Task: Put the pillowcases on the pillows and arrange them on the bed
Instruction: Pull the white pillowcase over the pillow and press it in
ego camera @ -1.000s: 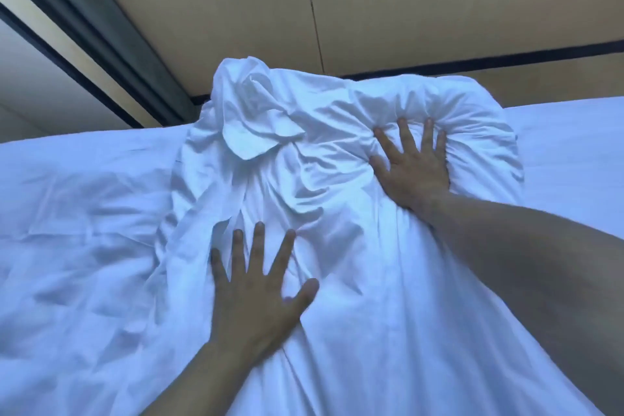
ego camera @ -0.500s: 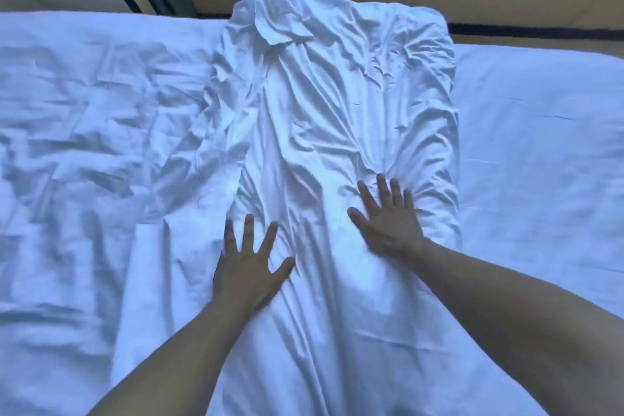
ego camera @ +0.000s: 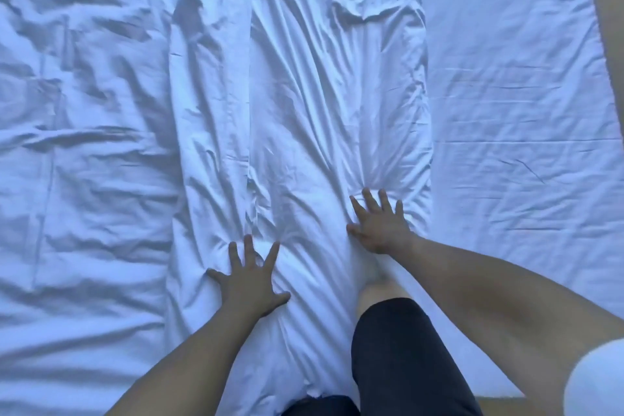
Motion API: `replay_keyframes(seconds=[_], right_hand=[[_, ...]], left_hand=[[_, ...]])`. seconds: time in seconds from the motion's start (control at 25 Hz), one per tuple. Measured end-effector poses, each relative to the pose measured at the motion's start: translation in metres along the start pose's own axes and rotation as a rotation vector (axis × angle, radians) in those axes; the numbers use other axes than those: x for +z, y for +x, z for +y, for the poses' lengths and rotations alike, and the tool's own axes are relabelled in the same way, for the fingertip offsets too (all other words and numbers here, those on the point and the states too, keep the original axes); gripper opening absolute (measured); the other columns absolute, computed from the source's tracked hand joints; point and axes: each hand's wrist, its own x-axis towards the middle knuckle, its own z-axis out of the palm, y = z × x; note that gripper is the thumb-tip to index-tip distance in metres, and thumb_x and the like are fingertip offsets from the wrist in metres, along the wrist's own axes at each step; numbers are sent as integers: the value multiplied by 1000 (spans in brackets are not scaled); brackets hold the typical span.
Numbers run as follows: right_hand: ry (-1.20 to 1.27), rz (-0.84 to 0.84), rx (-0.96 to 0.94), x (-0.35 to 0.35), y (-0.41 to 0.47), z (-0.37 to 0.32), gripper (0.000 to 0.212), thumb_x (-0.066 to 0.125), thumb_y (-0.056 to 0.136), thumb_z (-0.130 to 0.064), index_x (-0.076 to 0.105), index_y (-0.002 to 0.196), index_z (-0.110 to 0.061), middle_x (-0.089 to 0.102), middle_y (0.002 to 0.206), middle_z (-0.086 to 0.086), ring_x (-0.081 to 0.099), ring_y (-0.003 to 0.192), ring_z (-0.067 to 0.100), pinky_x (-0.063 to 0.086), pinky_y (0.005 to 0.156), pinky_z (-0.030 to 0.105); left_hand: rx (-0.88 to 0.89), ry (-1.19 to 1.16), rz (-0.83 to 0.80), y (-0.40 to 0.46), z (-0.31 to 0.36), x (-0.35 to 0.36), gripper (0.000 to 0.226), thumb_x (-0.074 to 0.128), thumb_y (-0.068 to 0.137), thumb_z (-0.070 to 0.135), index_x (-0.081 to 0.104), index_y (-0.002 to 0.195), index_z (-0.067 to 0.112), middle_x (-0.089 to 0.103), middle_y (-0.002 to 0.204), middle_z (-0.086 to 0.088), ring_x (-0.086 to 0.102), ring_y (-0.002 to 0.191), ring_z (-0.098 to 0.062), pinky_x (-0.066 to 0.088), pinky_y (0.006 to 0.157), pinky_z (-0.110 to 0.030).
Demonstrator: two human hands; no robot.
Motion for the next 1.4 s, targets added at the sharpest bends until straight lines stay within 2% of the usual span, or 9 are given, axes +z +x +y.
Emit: replay_keyframes(seconds=[0.16,0.32,0.48,0.8,1.0,1.08,1.2,1.28,1.4], right_hand=[[47,-10,63,58,-43,6,80,44,99,-49,-6,160,-37,-22,168,-2,-20,153,36,-3,120,64],[70,-63,83,119,-102,12,83,50,98,-36,-6,160,-37,-21,168,3,-16,154,34,2,122,61],[66,-61,113,178,-151,15,77,44,100,-41,-5,160,-40,-28,165,7,-23,153,34,-2,123,58],[139,123,40,288,-210,9,76,26,103,-57,-16,160,-26,-29,165,4,-26,152,29,-11,124,52],[19,82,-43,337,-258,18,84,35,103,-38,-20,156,-4,-33,160,13,-24,153,33,-10,125,49],[24,35,-28,346,-274,15,82,36,100,-27,-18,157,-3,-30,163,16,-24,153,33,-8,126,48],[129,22,64,335,-288,-9,77,46,98,-28,9,158,2,-3,167,23,0,155,40,12,126,47],[226,65,74,320,-292,-37,56,50,95,-28,42,140,3,33,148,26,36,138,42,38,111,44],[353,31,-17,297,-295,-99,43,46,98,-27,51,135,-6,43,140,15,50,122,34,48,97,43]], left_hand=[[50,60,66,-16,5,54,121,48,73,89,-30,152,40,-37,160,-14,-26,148,-47,12,103,-83],[50,13,72,-47,4,93,105,52,86,66,-17,158,34,-37,159,-16,-31,146,-46,12,104,-83],[12,-43,57,-84,8,135,76,48,87,55,17,154,35,-29,160,-18,-27,147,-45,16,105,-80],[-102,-55,84,-157,7,247,46,39,88,64,61,111,30,-24,164,-14,-23,151,-38,27,104,-72],[-204,13,80,-196,-16,291,37,45,94,46,66,115,23,-8,168,-9,-1,155,-22,41,101,-51],[-249,2,73,-208,-30,290,31,48,94,30,66,118,22,20,161,-9,23,148,-27,42,101,-48],[-352,-153,95,-228,-63,280,28,46,94,12,66,114,9,58,126,-15,58,115,-38,50,91,-42],[-374,-130,110,-242,-89,276,20,49,94,11,63,107,7,64,114,-16,62,103,-37,50,77,-37],[-301,32,63,-255,-116,282,23,52,95,17,61,115,13,60,117,-11,59,107,-33,45,76,-35]])
